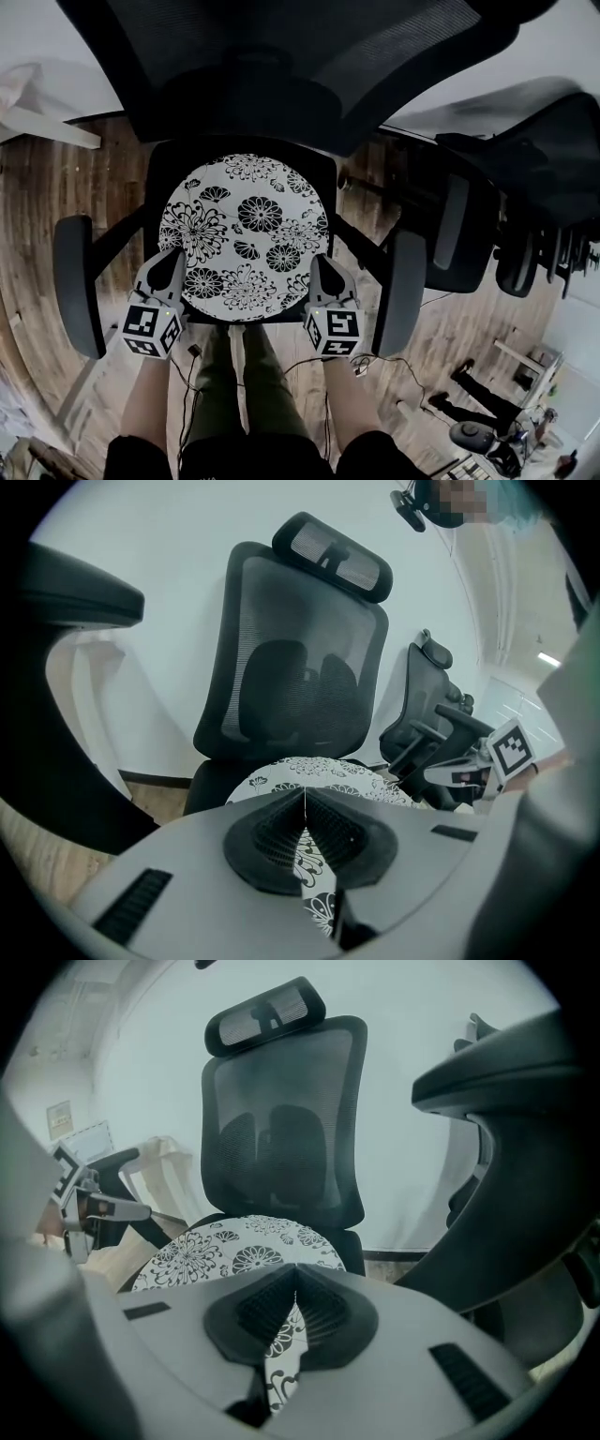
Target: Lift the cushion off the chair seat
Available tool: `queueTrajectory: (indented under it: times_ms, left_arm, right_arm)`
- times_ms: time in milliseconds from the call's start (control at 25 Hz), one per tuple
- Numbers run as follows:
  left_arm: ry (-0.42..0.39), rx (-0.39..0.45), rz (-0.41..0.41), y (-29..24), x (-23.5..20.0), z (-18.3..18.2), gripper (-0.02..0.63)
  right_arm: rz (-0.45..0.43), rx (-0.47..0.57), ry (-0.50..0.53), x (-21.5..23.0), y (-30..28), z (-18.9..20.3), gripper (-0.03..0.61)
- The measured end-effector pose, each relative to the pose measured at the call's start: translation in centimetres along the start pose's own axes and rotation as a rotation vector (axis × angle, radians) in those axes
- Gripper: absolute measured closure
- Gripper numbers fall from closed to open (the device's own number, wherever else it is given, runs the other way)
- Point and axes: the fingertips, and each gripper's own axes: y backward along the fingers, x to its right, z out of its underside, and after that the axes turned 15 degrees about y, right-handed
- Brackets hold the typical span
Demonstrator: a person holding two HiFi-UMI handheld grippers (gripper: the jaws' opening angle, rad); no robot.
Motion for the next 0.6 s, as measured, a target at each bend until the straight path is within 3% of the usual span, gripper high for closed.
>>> queueTrajectory:
  times_ms: [600]
  left_arm:
    - [0.038,-0.074,-0.043,-1.6,-2.6,4.3,0.601]
  right_arm:
    - [-0.009,-0.072,-0.008,-0.6,-2.0,4.0,0.561]
